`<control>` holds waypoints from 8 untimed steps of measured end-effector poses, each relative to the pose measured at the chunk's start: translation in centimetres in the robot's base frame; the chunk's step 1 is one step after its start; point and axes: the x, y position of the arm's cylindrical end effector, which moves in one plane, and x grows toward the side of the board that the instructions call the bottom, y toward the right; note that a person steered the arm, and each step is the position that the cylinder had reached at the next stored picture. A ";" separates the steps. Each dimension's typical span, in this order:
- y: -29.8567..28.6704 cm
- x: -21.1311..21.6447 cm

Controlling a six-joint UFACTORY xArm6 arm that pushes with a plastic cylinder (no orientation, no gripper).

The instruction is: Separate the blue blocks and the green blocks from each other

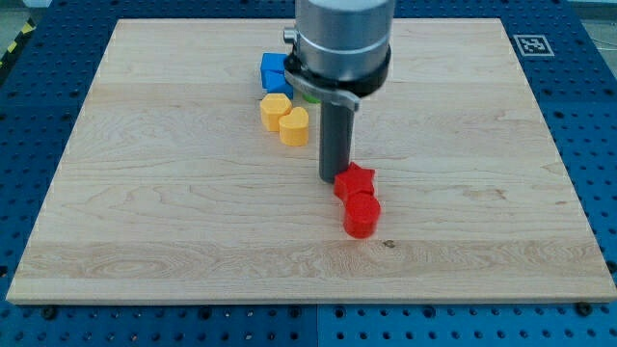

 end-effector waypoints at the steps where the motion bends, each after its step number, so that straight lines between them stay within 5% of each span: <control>1: 0.1 -0.6; 4: -1.7 -11.4; 8: -7.9 -18.9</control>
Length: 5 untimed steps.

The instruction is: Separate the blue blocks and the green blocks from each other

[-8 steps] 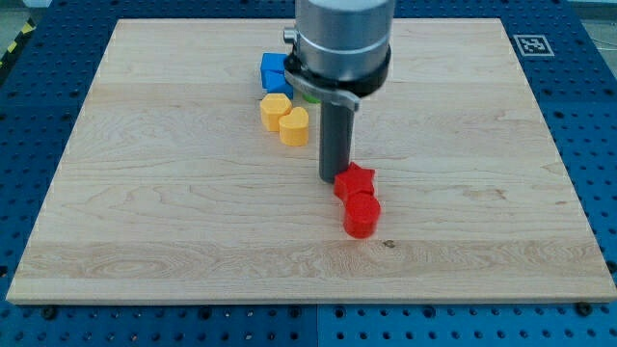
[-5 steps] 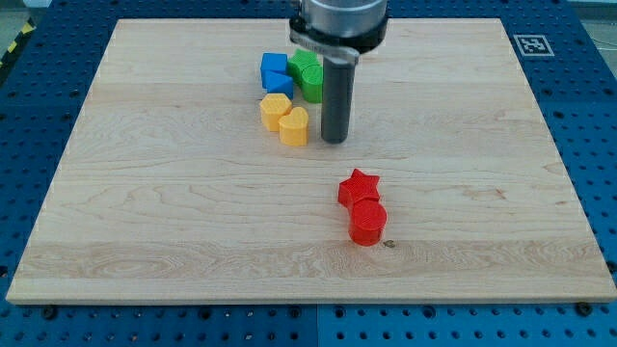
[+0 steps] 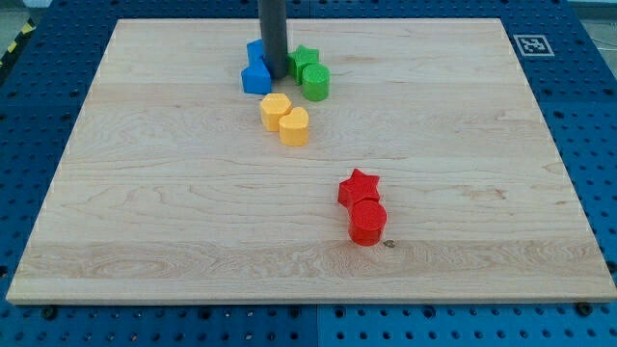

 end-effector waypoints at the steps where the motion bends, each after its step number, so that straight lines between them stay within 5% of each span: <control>1: 0.8 0.0; 3: 4.8 -0.1; 5: 1.9 -4.0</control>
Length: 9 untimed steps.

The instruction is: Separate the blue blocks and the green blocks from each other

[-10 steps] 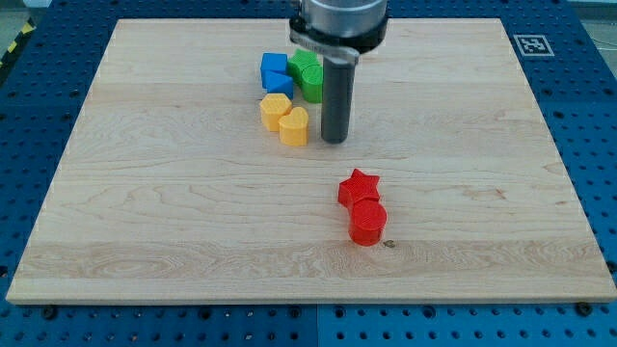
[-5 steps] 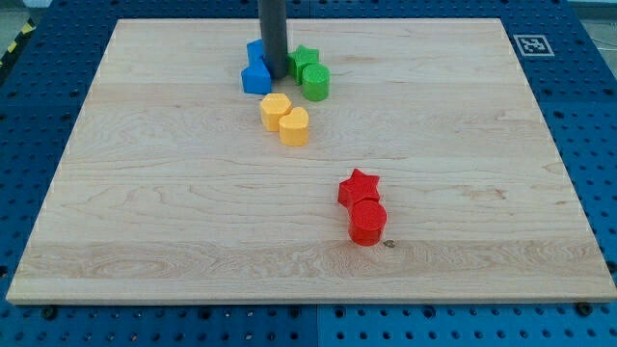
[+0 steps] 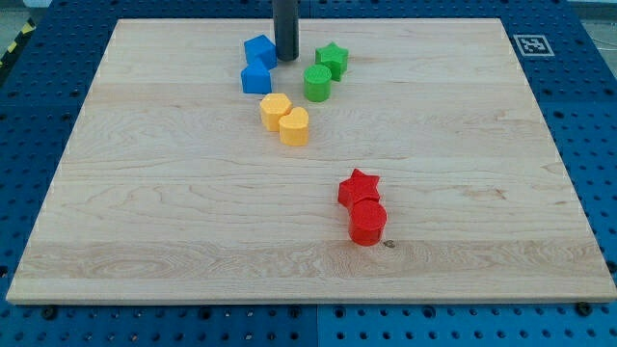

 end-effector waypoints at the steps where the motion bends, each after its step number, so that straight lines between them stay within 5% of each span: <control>1: 2.0 -0.1; 3: 4.7 3.1; 6: -2.5 3.4; 9: -2.7 -1.1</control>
